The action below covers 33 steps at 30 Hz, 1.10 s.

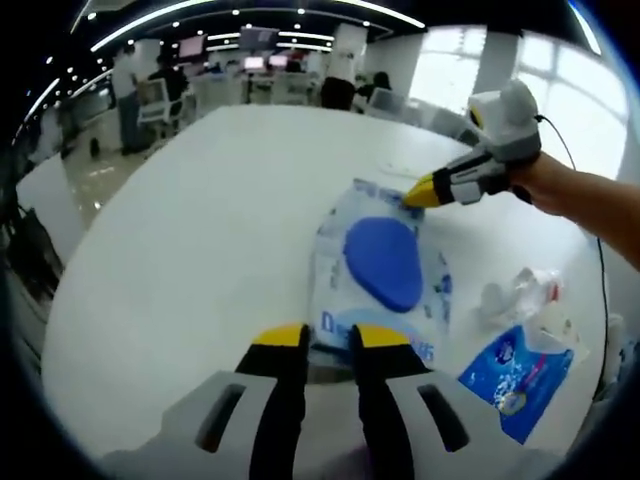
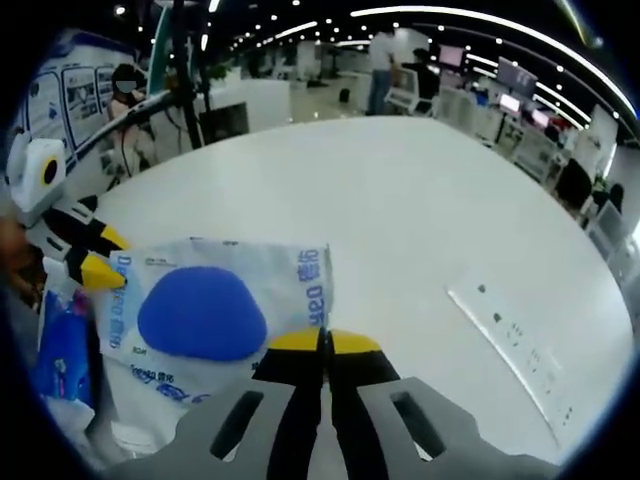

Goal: Arrange the tabletop items into an orderly group along one side of the table until the central work area is clear of visible clutter.

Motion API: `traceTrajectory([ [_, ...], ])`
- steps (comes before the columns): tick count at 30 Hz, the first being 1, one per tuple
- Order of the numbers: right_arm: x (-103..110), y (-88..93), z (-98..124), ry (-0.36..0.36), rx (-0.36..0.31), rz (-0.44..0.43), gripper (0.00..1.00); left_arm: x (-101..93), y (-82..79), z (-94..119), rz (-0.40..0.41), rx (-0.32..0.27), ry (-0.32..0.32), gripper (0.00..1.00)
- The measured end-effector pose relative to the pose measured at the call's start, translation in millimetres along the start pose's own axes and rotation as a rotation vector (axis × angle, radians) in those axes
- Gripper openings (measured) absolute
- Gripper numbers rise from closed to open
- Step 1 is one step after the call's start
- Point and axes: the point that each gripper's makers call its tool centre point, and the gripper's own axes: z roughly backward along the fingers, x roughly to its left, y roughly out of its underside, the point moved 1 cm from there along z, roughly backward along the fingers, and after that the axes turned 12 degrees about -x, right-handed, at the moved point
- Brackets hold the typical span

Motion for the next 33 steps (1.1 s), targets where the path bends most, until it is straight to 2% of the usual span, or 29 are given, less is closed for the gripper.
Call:
traceTrajectory([
  [13,-1.3,-7.4,8.1,0.004,-0.005,-0.012,0.01,4.9,-16.7,1.1,-0.008,-0.029,-0.003,0.04],
  [21,-5.0,-17.0,19.8,0.013,-0.024,-0.020,0.01,3.4,-28.9,1.5,-0.008,-0.037,0.009,0.03],
  [33,-11.3,-34.3,49.0,0.041,-0.057,-0.017,0.01,-5.8,-60.2,6.7,-0.062,-0.062,0.035,0.03],
])
